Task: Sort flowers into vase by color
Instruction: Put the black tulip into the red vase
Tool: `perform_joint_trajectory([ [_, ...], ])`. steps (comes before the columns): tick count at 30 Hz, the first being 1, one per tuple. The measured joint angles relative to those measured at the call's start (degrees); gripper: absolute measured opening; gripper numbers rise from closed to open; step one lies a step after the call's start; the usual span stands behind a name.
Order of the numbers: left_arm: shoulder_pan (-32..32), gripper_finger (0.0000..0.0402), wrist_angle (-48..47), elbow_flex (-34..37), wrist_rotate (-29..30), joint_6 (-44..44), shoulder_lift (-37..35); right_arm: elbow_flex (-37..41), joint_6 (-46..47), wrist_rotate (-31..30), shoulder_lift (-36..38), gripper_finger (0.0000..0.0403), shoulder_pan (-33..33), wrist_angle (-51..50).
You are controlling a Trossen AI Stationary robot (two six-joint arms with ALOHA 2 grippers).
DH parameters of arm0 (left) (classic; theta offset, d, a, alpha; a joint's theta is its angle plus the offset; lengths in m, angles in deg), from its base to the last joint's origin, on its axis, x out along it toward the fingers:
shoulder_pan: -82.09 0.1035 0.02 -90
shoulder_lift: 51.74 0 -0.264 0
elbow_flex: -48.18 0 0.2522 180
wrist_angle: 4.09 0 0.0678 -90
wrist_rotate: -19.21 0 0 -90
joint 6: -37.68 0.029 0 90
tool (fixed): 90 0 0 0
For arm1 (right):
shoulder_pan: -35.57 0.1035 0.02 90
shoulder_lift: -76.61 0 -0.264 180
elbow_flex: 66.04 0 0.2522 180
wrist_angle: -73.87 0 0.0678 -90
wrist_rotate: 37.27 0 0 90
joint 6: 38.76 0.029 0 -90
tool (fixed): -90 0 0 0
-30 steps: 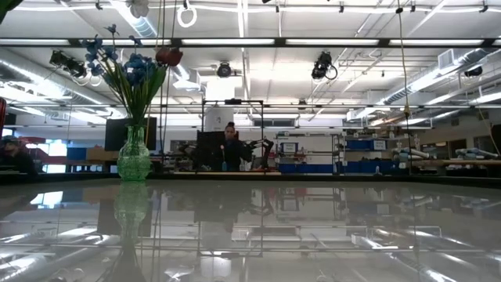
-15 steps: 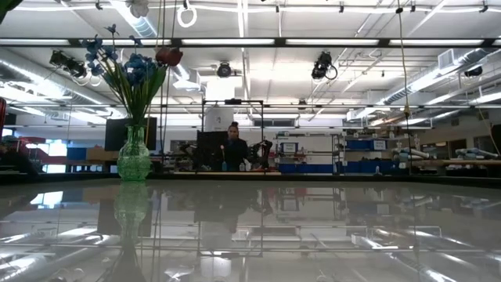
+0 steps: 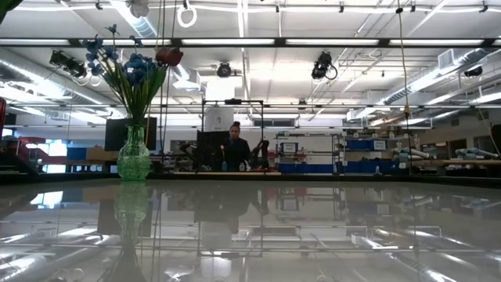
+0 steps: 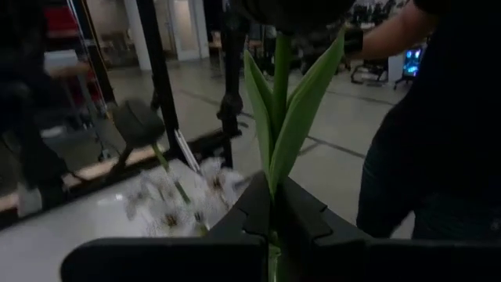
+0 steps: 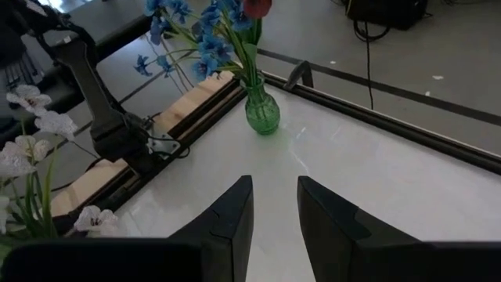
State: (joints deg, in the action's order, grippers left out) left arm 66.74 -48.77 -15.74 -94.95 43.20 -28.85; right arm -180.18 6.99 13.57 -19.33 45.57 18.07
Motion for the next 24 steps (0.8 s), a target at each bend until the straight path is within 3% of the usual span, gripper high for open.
perform_joint_trajectory([
  [15, -0.1, 0.0015, -2.2, 0.0, -1.8, 1.9, 0.0, 0.0, -1.1, 2.5, 0.0, 0.0110, 0.0, 0.0],
  [24, -5.0, 0.0015, -3.7, 0.0, -4.0, 2.8, 2.3, 0.0, -2.8, 3.3, 0.0, 0.0110, 0.0, 0.0],
])
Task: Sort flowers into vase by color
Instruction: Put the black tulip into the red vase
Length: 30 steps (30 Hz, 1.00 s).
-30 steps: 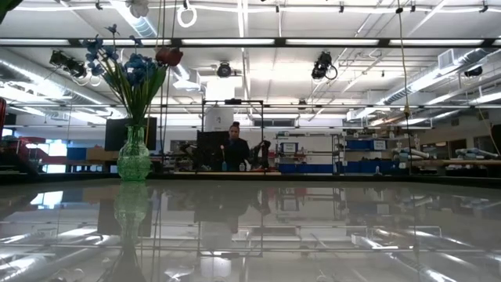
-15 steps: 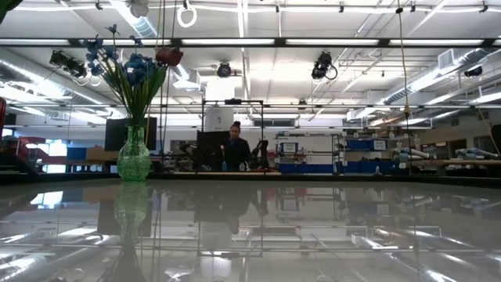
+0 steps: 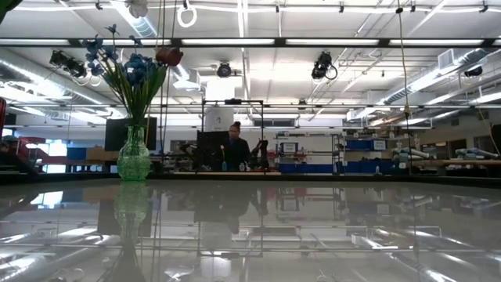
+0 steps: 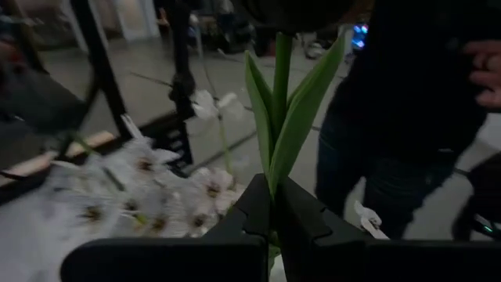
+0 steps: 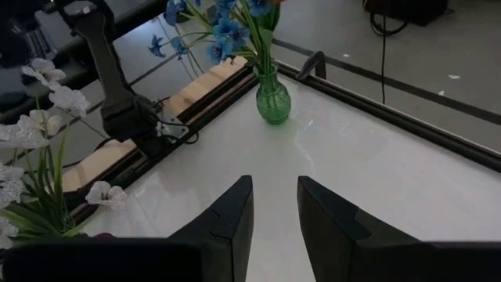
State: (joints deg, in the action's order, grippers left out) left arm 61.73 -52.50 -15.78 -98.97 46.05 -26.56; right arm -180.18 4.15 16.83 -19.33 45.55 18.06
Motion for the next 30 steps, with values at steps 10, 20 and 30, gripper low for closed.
perform_joint_trajectory([
  [10, -5.7, 0.0015, 0.2, -3.5, 6.0, 4.6, 2.5, 0.0, -0.5, 1.7, 0.0, 0.0110, -0.3, 0.0],
  [20, -6.3, 0.0015, -2.8, -5.4, 10.3, 9.8, 2.2, 0.0, -0.6, 4.6, 0.0, 0.0110, -0.5, 0.0],
  [30, -6.3, 0.0015, -2.9, -5.5, 5.8, 13.9, 2.5, 0.0, -2.2, 9.6, 0.0, 0.0099, -0.5, 0.0],
])
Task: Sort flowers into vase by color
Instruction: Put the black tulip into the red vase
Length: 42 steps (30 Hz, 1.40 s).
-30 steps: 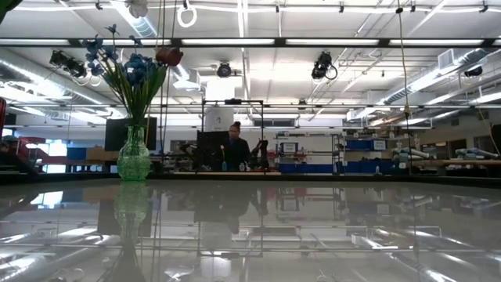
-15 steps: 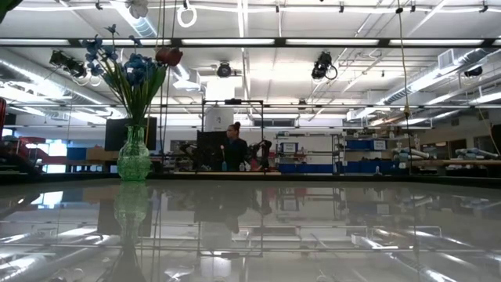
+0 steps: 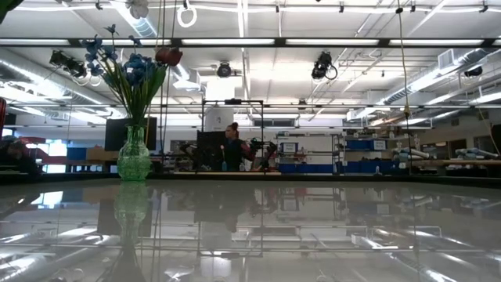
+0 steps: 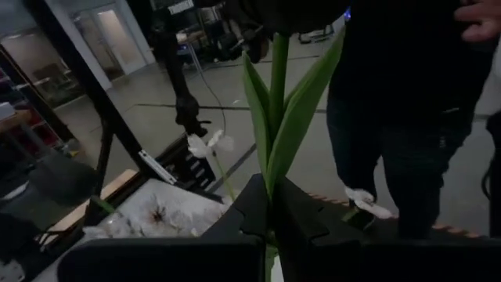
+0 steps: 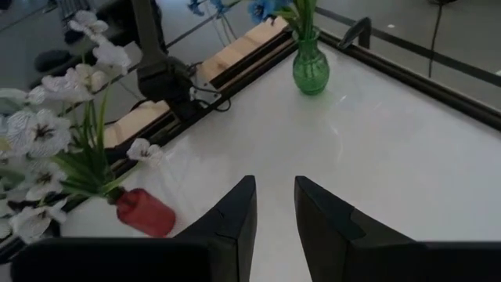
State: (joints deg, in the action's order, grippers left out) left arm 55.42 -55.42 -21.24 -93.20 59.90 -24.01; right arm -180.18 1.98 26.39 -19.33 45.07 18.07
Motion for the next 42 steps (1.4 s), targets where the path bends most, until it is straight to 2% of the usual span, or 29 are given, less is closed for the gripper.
perform_joint_trajectory([
  [5, 0.0, 0.0015, -4.0, 0.2, 0.2, 1.6, 0.0, 0.0, 0.1, 0.9, 0.0, 0.0089, 0.0, 0.5],
  [9, 0.0, 0.0015, 0.6, 3.2, 0.0, 0.1, -0.9, 0.0, 0.1, 1.0, 0.0, 0.0087, 0.0, 1.4],
  [12, 0.0, 0.0015, 0.6, 4.6, 0.2, -0.7, -1.9, 0.0, 0.2, 1.0, 0.0, 0.0087, 0.0, 2.1],
  [20, 0.0, 0.0015, 1.2, 4.7, 1.4, -7.2, -2.0, 0.0, -0.3, 1.0, 0.0, 0.0087, -0.5, 3.6],
  [26, 0.0, 0.0015, 3.9, 4.7, 4.0, -7.5, -1.8, 0.0, -0.5, 1.0, 0.0, 0.0085, -1.1, 5.1],
  [30, 0.0, 0.0015, 4.0, 4.7, 7.3, -7.6, -1.9, 0.0, 5.4, 0.5, -1.3, 0.0085, -1.0, 6.9],
  [34, 0.0, 0.0015, 4.8, 4.7, 9.3, -8.1, -1.9, 0.0, 13.2, -5.0, -3.2, 0.0083, 2.2, -2.0],
  [36, 0.0, 0.0015, 4.9, 4.7, 10.1, -8.1, -1.9, 0.3, 15.7, -5.8, -4.2, 0.0083, 4.3, -5.4],
  [40, 0.0, 0.0015, 5.1, 4.7, 11.7, -8.2, -1.8, 3.8, 17.9, -4.7, -6.5, 0.0088, 8.2, -1.5],
  [42, 0.0, 0.0015, 6.1, 4.7, 12.3, -8.4, -1.8, 5.9, 17.0, -2.8, -8.3, 0.0096, 9.5, 4.6],
])
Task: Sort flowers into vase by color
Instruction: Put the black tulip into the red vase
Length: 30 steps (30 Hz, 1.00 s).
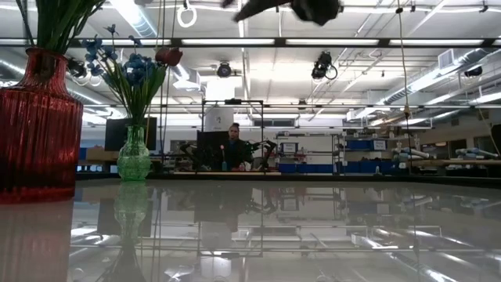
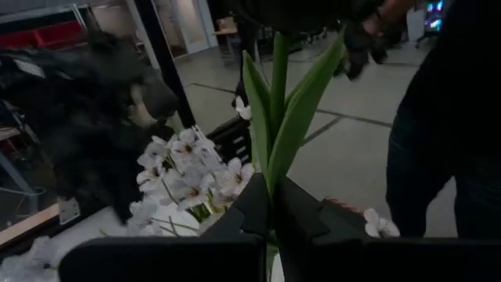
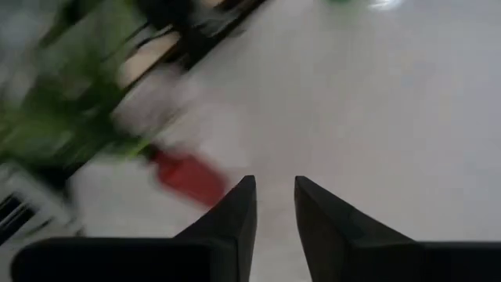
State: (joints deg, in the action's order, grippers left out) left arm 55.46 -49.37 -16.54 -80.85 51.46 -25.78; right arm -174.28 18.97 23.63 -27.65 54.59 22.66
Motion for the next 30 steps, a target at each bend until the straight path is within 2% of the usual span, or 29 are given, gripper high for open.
perform_joint_trajectory([
  [3, 0.0, 0.0015, 0.9, 0.0, 0.6, -0.6, 0.4, 2.2, -3.9, 4.5, -3.2, 0.0116, 1.3, 10.2],
  [7, 0.1, 0.0015, 0.1, -1.7, 5.5, -2.4, 0.8, 1.8, -2.1, 4.9, -6.6, 0.0136, 0.8, 11.8],
  [12, 0.6, 0.0015, 0.0, -7.4, 16.1, -4.8, 1.3, -0.6, 1.9, -5.0, -4.0, 0.0135, 0.7, 5.9],
  [15, 1.1, 0.0015, -1.7, -9.9, 20.1, -7.0, 2.6, -1.8, 6.4, -12.1, -0.5, 0.0134, 0.8, -3.3],
  [17, 1.4, 0.0015, -1.6, -11.0, 22.9, -8.7, 3.6, -2.0, 6.5, -17.1, 2.0, 0.0134, 0.8, -6.1],
  [19, 1.6, 0.0015, -1.6, -11.9, 26.0, -10.4, 4.7, -2.1, 1.7, -21.0, 4.7, 0.0134, 0.7, -5.1],
  [21, 1.7, 0.0015, -0.7, -12.5, 29.7, -11.5, 6.1, -2.2, -7.4, -21.2, 6.6, 0.0134, 0.0, -0.5],
  [26, 1.7, 0.0016, 6.3, -12.7, 36.3, -8.1, 10.5, -2.2, -32.5, -13.1, 7.8, 0.0135, -3.6, 16.6],
  [30, 1.7, 0.0016, 11.5, -12.7, 39.0, -4.9, 13.7, -2.2, -44.1, -5.3, 7.8, 0.0135, -7.6, 26.4],
])
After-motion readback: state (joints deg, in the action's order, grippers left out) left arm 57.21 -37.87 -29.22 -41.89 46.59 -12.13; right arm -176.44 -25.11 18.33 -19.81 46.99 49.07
